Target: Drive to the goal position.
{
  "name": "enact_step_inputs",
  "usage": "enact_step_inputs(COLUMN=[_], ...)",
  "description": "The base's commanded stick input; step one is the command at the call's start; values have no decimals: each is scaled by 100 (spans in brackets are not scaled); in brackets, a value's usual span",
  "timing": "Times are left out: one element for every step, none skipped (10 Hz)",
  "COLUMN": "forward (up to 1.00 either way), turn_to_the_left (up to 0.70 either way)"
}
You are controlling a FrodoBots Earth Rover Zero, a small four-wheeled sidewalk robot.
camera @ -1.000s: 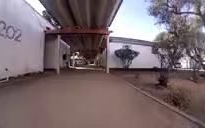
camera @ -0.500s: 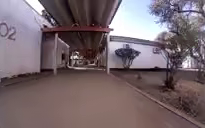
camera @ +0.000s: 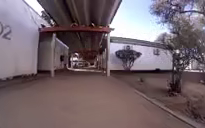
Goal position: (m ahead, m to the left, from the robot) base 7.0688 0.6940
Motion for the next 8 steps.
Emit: enact_step_inputs(forward=[70, 70, 70, 70, 70, 70, 70, 70], turn_to_the_left=[0, 0, 0, 0, 0, 0, 0, 0])
